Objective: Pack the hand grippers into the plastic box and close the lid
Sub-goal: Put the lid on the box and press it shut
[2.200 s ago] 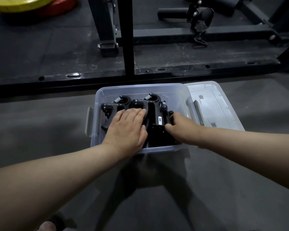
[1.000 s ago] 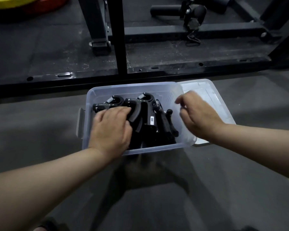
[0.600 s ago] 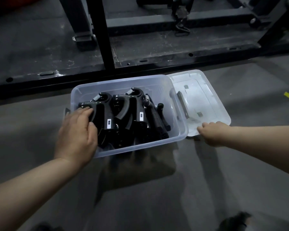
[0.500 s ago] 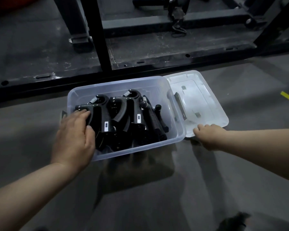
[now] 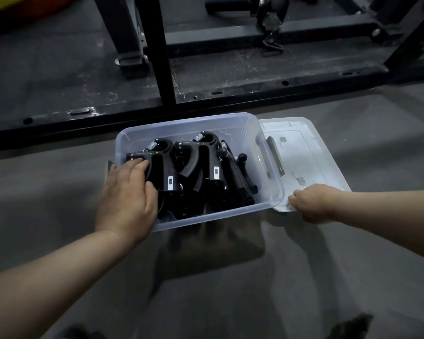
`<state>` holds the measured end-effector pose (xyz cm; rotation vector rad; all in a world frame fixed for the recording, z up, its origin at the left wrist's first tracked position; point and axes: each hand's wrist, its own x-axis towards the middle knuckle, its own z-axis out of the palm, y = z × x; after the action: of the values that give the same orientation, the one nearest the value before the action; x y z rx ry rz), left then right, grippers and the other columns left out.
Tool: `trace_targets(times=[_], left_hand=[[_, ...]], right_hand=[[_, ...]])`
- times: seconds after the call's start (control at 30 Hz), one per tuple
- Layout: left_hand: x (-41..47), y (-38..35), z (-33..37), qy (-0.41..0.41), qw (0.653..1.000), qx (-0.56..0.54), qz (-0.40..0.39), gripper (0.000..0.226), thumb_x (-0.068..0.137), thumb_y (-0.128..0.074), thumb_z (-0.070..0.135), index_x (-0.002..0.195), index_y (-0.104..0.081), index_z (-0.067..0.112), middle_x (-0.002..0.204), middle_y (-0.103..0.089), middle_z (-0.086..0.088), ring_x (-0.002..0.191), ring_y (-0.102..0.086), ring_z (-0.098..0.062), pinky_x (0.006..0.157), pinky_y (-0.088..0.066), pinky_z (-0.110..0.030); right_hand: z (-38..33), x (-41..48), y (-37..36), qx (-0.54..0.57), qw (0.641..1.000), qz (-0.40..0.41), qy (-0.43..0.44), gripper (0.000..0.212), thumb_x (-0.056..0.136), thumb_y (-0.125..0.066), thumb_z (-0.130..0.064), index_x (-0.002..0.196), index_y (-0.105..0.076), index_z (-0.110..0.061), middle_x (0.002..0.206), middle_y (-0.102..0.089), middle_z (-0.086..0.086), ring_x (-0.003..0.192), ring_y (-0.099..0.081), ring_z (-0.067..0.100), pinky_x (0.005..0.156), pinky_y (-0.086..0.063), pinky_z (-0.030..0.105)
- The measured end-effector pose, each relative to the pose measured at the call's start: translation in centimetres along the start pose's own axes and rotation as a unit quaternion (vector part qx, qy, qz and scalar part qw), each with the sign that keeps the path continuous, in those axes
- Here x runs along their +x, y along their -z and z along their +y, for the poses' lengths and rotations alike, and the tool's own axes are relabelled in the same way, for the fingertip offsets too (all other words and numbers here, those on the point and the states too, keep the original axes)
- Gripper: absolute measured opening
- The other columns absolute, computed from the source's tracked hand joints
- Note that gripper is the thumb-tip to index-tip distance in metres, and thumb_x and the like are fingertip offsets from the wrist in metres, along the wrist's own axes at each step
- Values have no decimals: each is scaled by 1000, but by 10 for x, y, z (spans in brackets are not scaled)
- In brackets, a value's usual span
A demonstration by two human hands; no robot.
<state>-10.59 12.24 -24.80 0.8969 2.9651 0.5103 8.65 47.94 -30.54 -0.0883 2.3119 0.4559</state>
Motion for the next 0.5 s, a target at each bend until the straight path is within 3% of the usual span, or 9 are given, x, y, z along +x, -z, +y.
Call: trace_targets(times=[0.17,0.3,0.4,0.5], left_hand=[[0,3,2,-3,1000,1,-1,54,87,-35,31,134,-50,7,138,-50,-13,131,-40,-30,117,-24,-46],[-1,3,1,-5,1000,-4,1,54,87,-34,32,132,-51,7,137,-52,-13,129,-42,-32,115,-26,-51],[2,-1,-3,-18,1000,17,-5,56,86,-31,33,131,-52,6,136,-52,-14,128,-44,-34,116,-21,-53],[3,-4,-5,-22,999,31,-9,57,86,-29,34,131,-51,7,137,-52,-14,127,-44,-35,117,-17,-53]], right_hand=[[20,-24,19,119,986,87,-77,25,76,-55,-31,97,-49,-20,99,-59,-1,87,-63,28,62,-40,29],[48,-48,33,222,939,243,-97,19,76,-59,-18,81,-41,-16,82,-44,-2,73,-56,31,59,-34,30],[65,-64,42,253,889,365,-107,18,79,-62,-10,85,-45,-16,85,-44,2,69,-50,32,58,-40,34],[70,-84,47,270,856,419,-138,12,90,-59,-15,100,-53,-13,98,-47,8,82,-54,35,72,-51,43]])
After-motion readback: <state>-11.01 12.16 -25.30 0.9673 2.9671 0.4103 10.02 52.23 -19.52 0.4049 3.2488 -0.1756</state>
